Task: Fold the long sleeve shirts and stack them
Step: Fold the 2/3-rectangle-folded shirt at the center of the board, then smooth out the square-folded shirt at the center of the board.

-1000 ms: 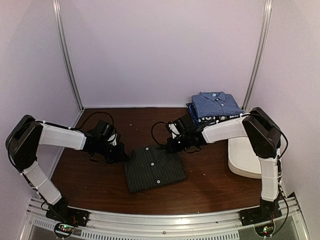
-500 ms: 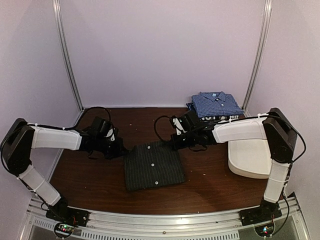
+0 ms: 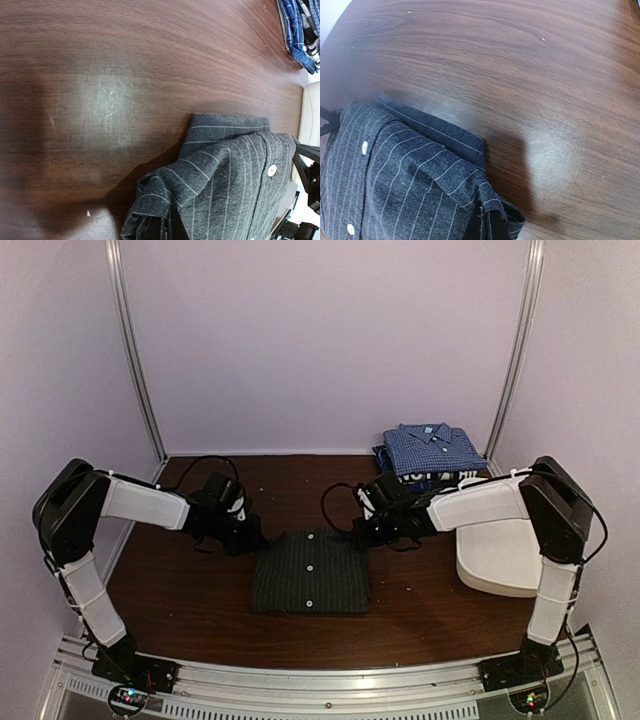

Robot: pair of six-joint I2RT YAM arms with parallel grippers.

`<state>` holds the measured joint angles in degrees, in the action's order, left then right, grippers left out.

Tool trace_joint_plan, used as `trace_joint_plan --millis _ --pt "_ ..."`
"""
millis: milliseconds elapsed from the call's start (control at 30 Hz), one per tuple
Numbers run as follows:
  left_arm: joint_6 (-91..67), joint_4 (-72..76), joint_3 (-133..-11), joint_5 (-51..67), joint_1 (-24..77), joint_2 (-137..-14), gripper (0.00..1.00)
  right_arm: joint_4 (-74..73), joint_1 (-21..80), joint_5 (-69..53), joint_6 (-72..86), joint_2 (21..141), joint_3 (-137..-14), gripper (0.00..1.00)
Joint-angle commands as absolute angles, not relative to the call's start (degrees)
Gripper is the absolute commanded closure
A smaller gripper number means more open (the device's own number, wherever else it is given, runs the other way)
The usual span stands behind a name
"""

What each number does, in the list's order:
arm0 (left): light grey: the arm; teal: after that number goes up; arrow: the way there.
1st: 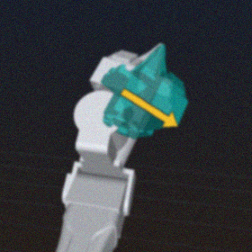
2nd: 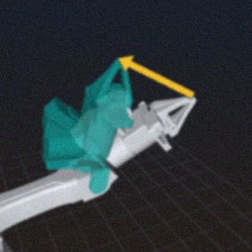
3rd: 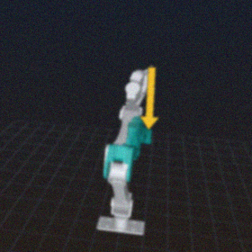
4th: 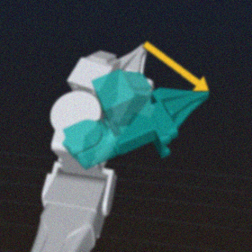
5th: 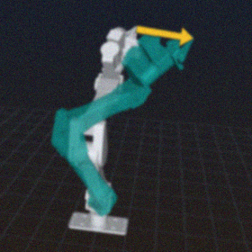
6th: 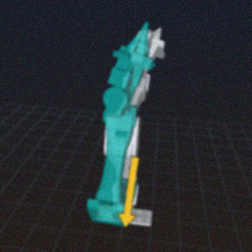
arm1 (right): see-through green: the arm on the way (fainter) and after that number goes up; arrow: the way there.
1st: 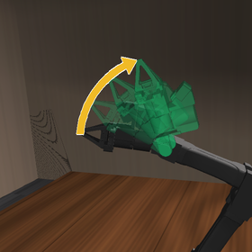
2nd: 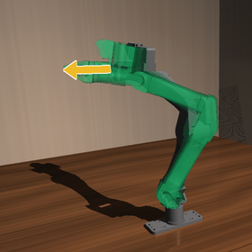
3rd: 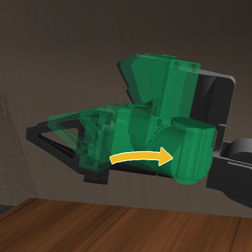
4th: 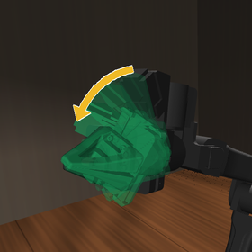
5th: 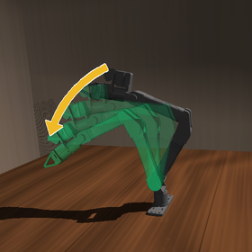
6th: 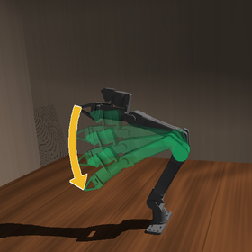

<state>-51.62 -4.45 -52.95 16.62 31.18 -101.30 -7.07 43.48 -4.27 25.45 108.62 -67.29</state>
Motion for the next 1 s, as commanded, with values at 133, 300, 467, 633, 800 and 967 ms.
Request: trace_joint_plan --millis 133,300,467,633,800,967 --pt "-49.8 -3.9 -56.4 16.2 31.1 -102.2 0.99 -6.9 41.7 -2.6 26.8 107.4 -64.7 0.98" --pt "-49.0 -4.6 -56.4 15.9 29.6 -100.5 0.87 -9.0 40.1 -2.2 27.7 105.0 -64.0 0.89" --pt "-46.6 -7.4 -57.5 14.2 28.7 -98.4 0.61 -10.9 40.1 -1.1 27.5 101.9 -64.2 0.62" --pt "-45.9 -8.9 -57.5 13.8 28.2 -97.0 0.57 -12.0 42.2 -1.4 26.9 100.7 -65.3 0.61" --pt "-45.4 -9.3 -57.0 15.4 28.2 -96.1 0.57 -12.9 43.5 -2.2 27.3 102.4 -65.9 0.61" --pt "-44.8 -9.3 -56.2 17.1 28.2 -95.2 0.57 -12.9 44.4 -3.2 27.6 104.0 -65.4 0.62"
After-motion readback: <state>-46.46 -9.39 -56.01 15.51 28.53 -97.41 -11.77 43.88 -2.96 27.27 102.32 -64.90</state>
